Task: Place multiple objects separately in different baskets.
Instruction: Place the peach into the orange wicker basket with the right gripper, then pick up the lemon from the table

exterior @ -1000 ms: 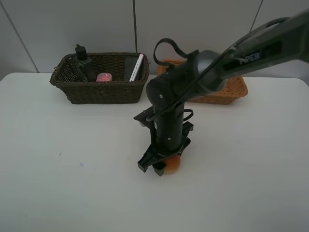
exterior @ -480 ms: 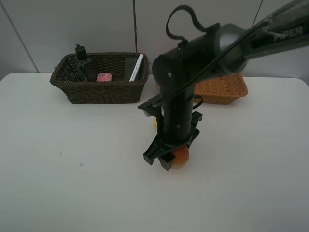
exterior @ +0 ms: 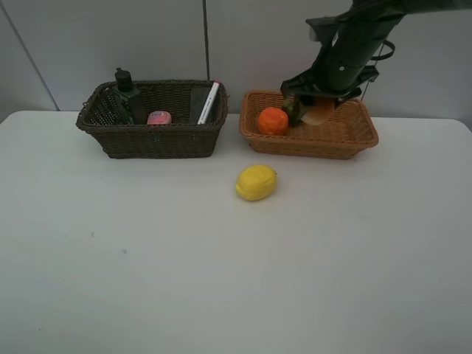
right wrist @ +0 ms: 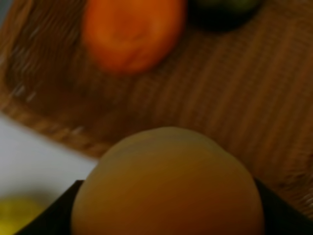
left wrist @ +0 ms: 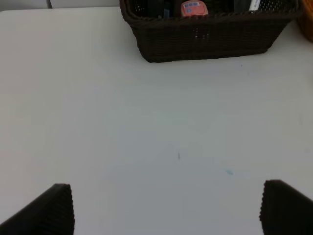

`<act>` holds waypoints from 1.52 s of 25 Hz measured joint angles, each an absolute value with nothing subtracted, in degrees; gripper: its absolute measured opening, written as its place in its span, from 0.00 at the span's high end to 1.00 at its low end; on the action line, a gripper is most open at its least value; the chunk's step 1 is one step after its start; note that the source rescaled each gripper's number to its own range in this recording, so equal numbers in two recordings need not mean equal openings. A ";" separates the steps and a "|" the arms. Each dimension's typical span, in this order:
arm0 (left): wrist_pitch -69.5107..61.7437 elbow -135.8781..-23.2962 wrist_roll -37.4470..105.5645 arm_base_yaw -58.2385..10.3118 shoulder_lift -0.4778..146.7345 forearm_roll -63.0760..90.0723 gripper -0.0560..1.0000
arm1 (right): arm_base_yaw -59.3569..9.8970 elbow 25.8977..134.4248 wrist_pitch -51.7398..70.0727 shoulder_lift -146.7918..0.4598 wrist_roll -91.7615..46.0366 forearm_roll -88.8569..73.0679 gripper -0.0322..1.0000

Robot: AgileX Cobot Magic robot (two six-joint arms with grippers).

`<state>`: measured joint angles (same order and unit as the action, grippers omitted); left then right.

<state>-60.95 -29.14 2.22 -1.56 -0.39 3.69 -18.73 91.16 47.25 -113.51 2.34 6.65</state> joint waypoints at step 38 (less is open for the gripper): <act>-60.95 -29.14 2.22 -1.56 -0.39 3.69 0.00 | -24.22 97.87 69.66 -120.92 34.38 -9.34 0.00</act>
